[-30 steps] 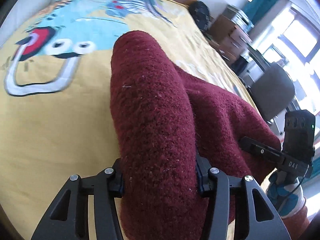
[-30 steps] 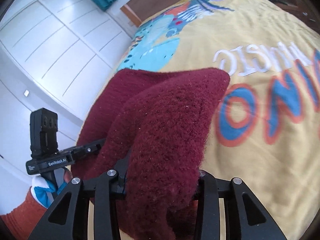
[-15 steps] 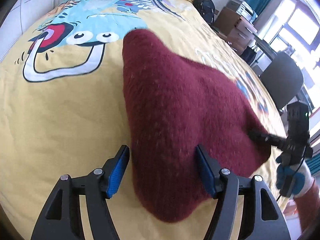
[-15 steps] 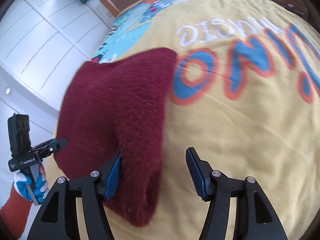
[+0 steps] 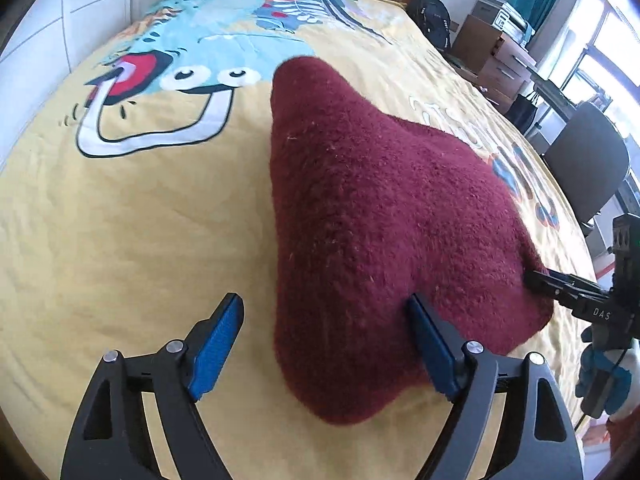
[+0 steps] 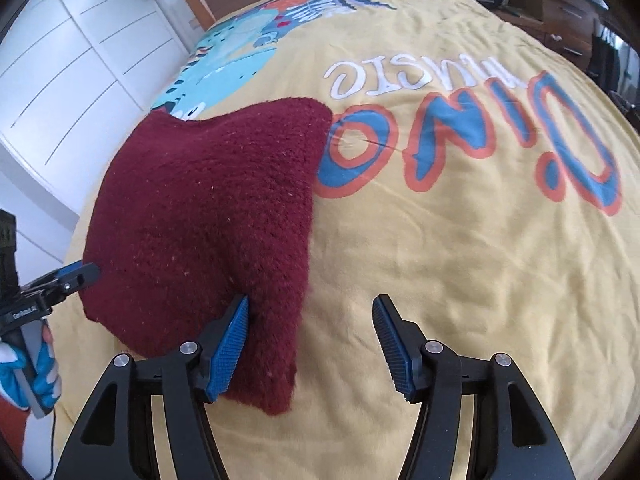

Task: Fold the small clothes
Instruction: 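Open both grippers and withdraw them from the folded sweater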

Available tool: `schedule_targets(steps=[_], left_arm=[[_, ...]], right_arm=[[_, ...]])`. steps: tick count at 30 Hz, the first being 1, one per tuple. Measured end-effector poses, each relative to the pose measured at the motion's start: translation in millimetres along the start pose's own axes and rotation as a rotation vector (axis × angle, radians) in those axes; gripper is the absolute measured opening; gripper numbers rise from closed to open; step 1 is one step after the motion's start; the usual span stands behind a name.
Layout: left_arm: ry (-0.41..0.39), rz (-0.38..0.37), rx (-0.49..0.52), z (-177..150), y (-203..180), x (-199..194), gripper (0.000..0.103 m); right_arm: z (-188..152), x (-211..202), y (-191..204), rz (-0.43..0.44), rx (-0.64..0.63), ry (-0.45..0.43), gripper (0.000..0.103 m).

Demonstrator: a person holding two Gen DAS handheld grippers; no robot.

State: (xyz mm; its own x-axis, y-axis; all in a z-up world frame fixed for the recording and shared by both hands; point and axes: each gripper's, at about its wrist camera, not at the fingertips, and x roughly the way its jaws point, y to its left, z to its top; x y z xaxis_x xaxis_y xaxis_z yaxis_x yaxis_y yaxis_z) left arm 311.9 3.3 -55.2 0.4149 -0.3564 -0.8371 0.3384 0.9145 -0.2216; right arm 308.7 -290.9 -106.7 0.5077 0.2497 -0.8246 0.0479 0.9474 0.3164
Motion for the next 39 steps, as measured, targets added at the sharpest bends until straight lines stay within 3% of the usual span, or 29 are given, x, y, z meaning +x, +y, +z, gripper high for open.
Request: schedule_targets(steps=[13, 24, 32, 39], left_arm=[[-0.048, 0.047, -0.004, -24, -6, -55, 0.08], [-0.106, 0.076, -0.058, -60, -11, -104, 0.08], [-0.166, 0.12, -0.055, -89, -26, -143, 0.086], [-0.226, 0.175, -0.02, -119, -47, -177, 0.1]], right_arm=[[-15, -47, 6, -0.086, 0.024, -0.044, 0.063], [-65, -118, 37, -0.109, 0.015, -0.145, 0.065], [-107, -164, 59, -0.128, 0.014, -0.224, 0.073], [-142, -195, 71, -0.151, 0.011, -0.271, 0.08]])
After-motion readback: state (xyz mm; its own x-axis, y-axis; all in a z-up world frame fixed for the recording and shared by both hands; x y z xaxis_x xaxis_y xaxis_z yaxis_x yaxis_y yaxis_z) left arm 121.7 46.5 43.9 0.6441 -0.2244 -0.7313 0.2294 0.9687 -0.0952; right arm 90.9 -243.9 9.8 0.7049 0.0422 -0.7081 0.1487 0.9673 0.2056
